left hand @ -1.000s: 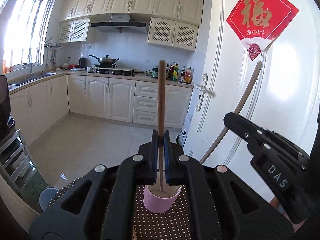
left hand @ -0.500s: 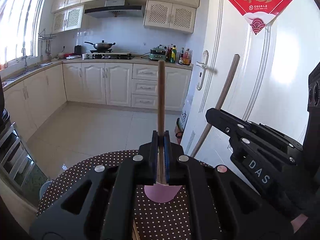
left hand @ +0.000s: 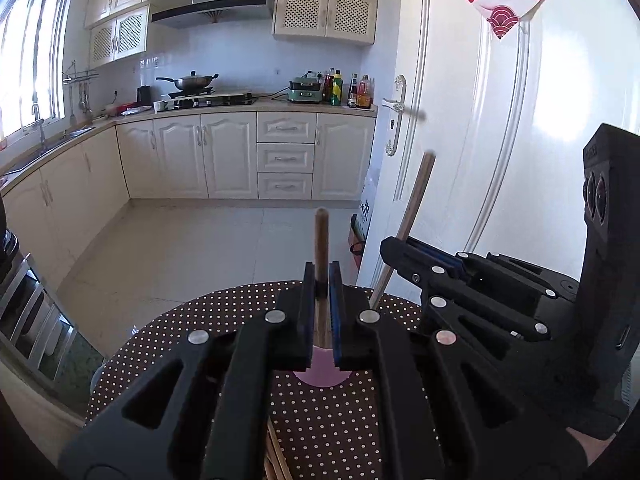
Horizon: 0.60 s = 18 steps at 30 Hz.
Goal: Organize utensils
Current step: 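Lower both held chopsticks into the pink cup, then open the left tool releasing its chopstick while the right tool opens too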
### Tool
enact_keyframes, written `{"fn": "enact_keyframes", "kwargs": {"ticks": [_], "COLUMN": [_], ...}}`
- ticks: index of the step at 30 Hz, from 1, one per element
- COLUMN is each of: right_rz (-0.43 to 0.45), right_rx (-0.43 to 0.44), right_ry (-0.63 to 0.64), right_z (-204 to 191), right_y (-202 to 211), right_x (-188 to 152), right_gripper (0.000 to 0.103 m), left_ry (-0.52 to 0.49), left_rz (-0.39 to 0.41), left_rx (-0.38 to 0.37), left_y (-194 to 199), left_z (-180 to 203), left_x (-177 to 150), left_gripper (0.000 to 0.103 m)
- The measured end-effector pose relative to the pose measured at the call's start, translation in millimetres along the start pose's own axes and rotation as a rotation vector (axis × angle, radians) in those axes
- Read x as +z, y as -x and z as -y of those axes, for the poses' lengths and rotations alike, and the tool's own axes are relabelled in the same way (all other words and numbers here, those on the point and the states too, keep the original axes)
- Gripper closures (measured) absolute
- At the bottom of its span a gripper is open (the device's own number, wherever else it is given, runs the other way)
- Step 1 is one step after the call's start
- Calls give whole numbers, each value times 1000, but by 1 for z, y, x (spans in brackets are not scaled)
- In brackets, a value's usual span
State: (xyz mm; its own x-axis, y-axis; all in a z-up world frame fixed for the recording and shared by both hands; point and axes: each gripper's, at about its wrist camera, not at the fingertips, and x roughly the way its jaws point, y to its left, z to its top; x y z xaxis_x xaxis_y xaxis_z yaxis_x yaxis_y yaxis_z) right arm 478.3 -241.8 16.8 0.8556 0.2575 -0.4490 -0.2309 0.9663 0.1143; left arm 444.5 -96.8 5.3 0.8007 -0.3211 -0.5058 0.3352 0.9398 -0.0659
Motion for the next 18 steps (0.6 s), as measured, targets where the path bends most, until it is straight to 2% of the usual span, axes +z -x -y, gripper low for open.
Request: {"fn": "enact_keyframes", "kwargs": {"ticks": [4, 6, 8, 13, 18], "right_rz": [-8, -10, -11, -14, -16], "right_rx": [-7, 1, 1, -2, -9], "right_ry": [-5, -24, -36, -31, -29], "right_z": [0, 3, 4, 2, -1], "right_y": [2, 5, 8, 19, 31], "right_x": [0, 1, 1, 2, 0], "right_gripper": [96, 96, 96, 94, 84], "left_ry": [0, 13, 33, 28, 19], "left_rz": [-8, -5, 12, -1, -5], "left_rx": [23, 34, 32, 51, 62], "left_y": [2, 6, 11, 20, 34], "left_z": [-1, -5, -9, -8, -9], "left_x": [-1, -1, -1, -2, -8], "left_gripper": [76, 59, 48, 46, 39]}}
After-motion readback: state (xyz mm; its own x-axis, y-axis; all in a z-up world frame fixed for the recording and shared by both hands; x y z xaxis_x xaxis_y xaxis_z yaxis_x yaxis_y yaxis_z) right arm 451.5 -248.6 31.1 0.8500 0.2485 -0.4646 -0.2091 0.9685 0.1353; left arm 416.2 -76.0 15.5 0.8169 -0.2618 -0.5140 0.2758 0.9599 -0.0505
